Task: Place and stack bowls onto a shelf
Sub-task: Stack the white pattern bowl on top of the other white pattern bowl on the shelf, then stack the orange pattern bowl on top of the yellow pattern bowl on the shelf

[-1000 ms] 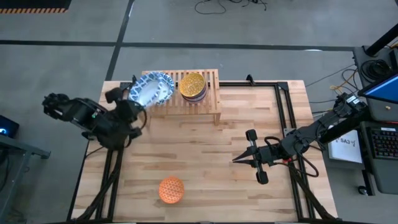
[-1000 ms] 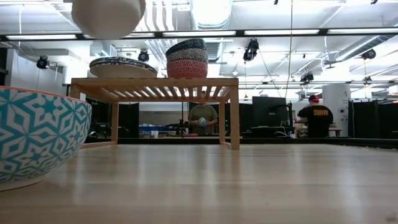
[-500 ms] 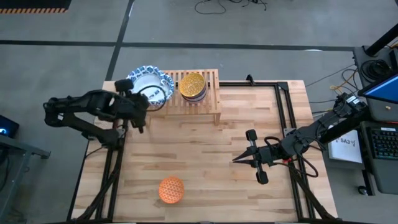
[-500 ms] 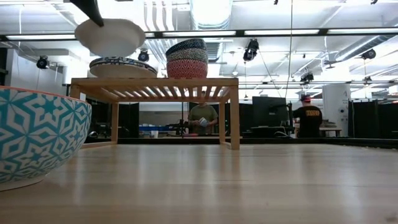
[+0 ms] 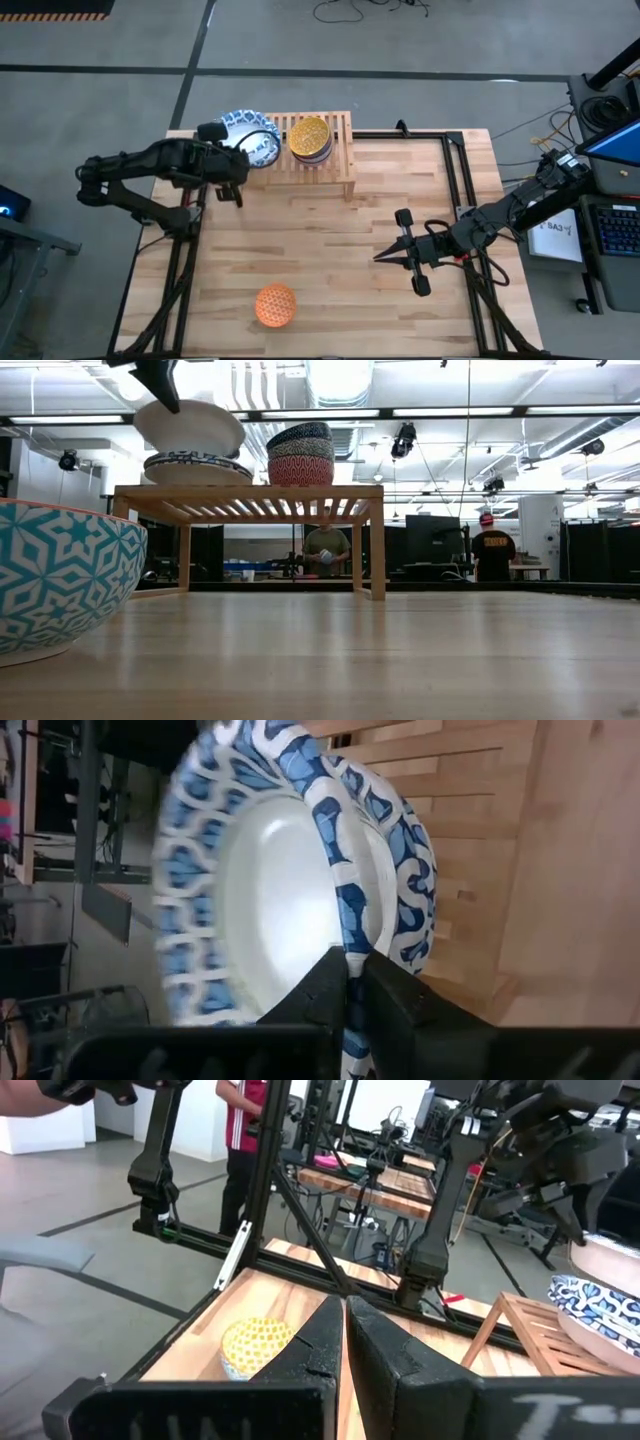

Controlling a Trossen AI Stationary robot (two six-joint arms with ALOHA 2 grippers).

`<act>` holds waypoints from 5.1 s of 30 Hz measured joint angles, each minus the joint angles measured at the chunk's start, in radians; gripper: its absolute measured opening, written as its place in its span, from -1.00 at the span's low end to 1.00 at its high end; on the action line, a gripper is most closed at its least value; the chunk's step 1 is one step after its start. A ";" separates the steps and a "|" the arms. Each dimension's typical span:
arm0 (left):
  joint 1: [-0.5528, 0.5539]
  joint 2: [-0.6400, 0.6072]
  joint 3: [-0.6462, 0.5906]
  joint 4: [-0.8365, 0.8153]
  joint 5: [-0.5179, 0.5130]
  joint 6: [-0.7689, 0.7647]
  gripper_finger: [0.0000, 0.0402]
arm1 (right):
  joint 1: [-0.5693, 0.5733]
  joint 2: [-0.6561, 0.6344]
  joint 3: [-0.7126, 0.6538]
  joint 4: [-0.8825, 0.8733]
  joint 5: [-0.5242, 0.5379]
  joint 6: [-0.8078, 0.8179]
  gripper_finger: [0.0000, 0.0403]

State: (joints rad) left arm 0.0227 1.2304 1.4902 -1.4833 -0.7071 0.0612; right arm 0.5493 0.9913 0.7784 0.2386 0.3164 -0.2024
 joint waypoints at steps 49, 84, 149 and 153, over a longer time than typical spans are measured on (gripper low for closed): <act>0.004 -0.014 -0.191 0.130 -0.095 -0.204 -0.51 | 0.000 0.000 0.000 -0.003 0.000 -0.008 -0.96; -0.694 0.145 -0.422 0.704 0.436 -0.982 -0.51 | -0.059 0.000 -0.002 -0.069 0.000 0.017 -0.96; -0.692 0.441 -0.421 0.688 0.581 -1.042 -0.45 | -0.059 0.000 -0.004 -0.074 0.000 0.018 -0.96; -0.692 0.441 -0.421 0.688 0.582 -1.043 -0.68 | -0.059 0.000 -0.004 -0.074 0.000 0.018 -0.96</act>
State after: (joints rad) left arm -0.6697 1.6711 1.0689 -0.7956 -0.1251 -0.9814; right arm 0.4900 0.9913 0.7742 0.1646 0.3168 -0.1848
